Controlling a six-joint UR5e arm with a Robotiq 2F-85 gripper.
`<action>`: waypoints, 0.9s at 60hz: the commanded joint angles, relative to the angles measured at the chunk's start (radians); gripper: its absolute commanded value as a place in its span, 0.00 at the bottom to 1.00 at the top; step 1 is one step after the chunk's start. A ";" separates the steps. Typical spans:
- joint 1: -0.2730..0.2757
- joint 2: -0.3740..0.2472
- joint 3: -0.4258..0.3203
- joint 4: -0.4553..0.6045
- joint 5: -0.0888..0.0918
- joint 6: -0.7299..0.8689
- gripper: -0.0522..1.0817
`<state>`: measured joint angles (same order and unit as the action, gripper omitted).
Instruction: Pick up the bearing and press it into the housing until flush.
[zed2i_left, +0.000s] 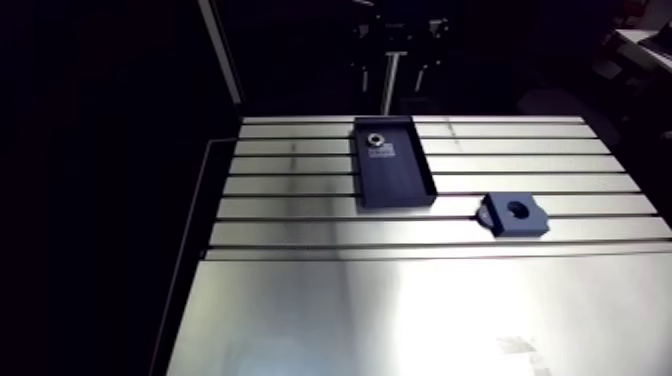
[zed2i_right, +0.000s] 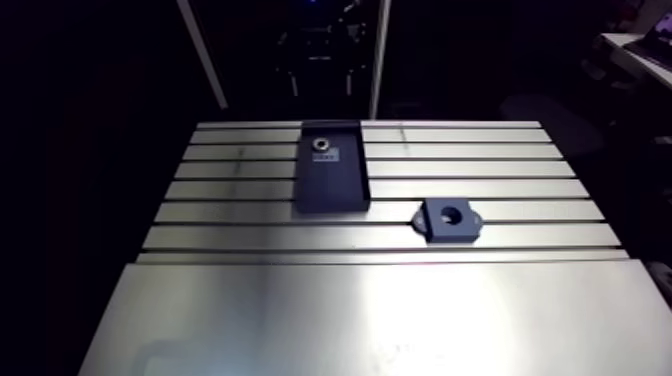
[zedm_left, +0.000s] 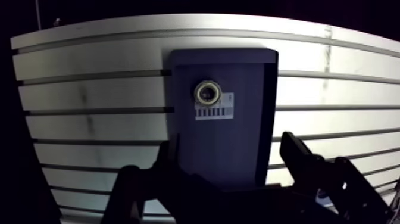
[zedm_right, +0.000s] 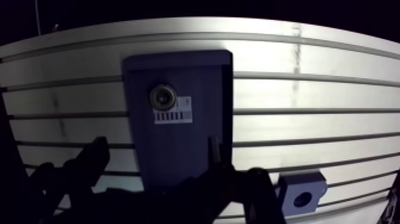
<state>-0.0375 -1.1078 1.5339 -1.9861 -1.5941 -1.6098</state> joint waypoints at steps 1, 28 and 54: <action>0.002 0.040 -0.002 -0.009 -0.002 -0.003 0.27; 0.004 0.064 0.010 -0.015 -0.002 0.000 0.41; 0.022 0.093 0.021 -0.058 -0.002 0.000 0.42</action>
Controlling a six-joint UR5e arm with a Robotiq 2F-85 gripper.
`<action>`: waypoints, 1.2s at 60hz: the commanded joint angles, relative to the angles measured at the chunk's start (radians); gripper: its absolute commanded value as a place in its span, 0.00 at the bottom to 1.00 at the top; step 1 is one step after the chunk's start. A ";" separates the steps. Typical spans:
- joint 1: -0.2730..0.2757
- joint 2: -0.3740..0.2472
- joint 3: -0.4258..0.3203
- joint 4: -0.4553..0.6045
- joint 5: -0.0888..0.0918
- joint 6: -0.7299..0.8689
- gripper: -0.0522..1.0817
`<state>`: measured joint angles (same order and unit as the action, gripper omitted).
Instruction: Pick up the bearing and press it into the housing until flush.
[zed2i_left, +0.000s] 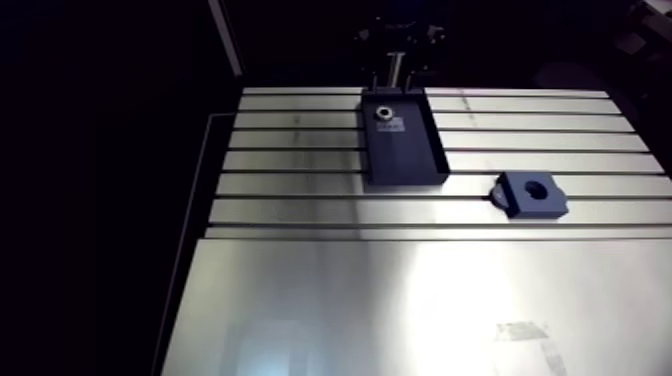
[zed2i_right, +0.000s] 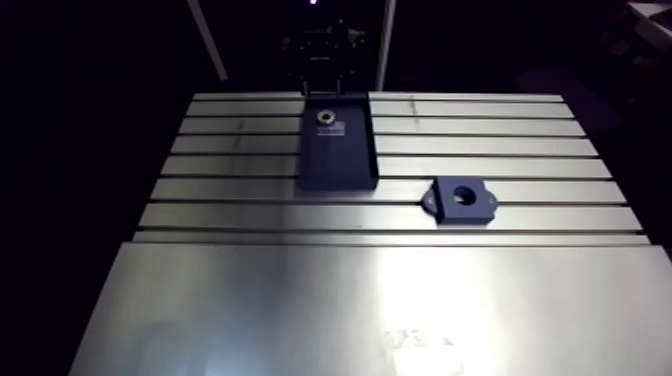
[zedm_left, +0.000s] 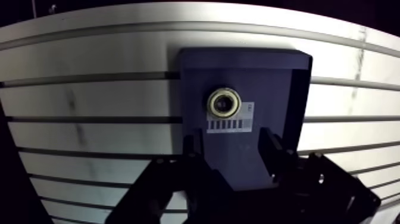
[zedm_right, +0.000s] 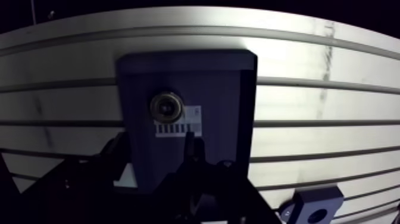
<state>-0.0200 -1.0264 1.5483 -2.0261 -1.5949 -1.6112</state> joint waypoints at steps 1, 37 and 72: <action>0.005 0.012 0.006 -0.018 -0.001 0.001 0.42; -0.004 0.019 0.009 -0.021 -0.003 -0.006 0.45; -0.005 0.041 0.017 -0.070 -0.003 -0.008 0.45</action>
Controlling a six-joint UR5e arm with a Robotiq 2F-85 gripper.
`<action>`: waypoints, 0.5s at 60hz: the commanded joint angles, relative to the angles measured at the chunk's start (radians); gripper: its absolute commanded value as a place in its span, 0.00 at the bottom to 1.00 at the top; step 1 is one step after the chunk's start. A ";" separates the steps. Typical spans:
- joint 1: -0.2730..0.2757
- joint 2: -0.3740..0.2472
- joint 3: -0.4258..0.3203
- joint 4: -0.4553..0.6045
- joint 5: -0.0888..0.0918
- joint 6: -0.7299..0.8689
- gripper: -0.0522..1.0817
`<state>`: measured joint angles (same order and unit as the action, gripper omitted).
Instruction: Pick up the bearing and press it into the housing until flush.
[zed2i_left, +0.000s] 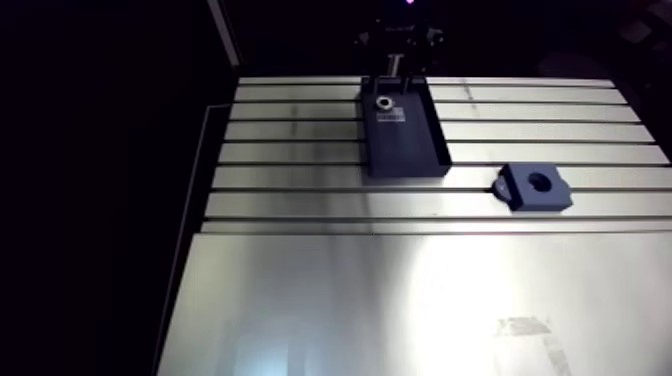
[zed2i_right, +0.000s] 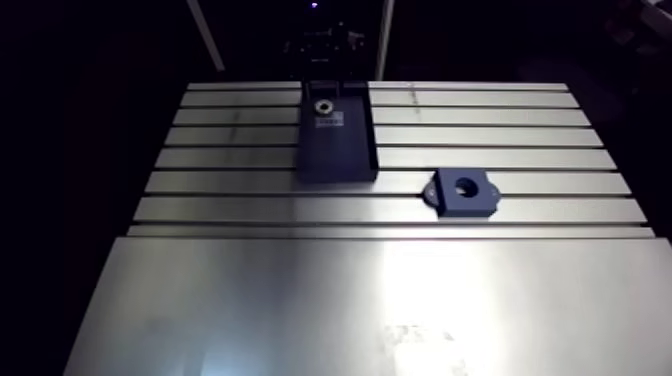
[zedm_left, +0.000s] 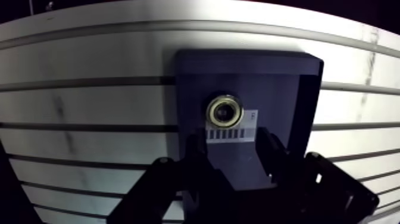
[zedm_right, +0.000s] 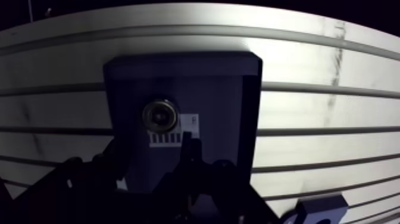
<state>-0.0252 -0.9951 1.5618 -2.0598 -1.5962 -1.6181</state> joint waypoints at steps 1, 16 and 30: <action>0.001 0.011 0.004 -0.036 -0.001 -0.001 0.45; -0.001 0.020 0.008 -0.044 -0.001 -0.011 0.45; -0.001 0.029 0.008 -0.050 -0.003 -0.015 0.45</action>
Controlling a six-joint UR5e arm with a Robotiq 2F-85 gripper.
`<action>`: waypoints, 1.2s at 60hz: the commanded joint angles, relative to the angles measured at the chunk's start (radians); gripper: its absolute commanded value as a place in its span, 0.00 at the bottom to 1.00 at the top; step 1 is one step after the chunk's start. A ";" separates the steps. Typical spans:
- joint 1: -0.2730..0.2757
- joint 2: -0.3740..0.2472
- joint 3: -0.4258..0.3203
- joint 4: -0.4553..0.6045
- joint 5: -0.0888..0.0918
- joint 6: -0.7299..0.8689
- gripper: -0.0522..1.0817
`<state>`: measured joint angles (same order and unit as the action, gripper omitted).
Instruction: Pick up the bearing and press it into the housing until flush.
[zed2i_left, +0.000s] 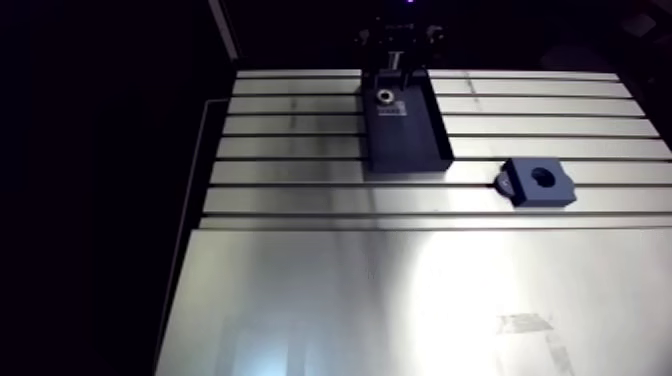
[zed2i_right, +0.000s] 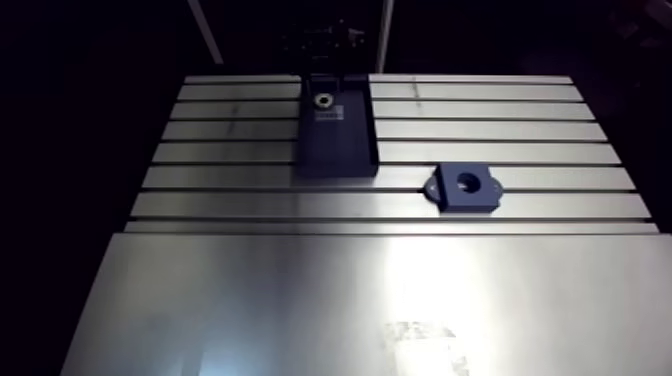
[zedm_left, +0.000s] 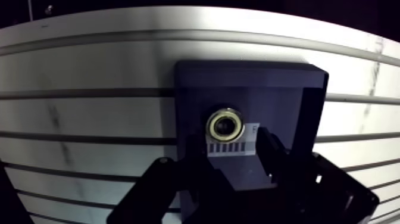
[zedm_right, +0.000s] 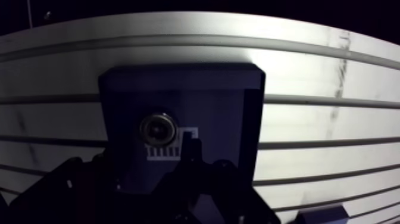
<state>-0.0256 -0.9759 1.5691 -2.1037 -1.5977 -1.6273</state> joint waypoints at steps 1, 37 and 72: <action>0.000 0.010 0.001 -0.006 -0.001 -0.006 0.45; 0.000 0.012 0.010 -0.026 0.001 -0.012 0.45; 0.000 0.020 0.018 -0.028 0.002 -0.012 0.45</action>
<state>-0.0261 -0.9620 1.5852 -2.1313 -1.5962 -1.6391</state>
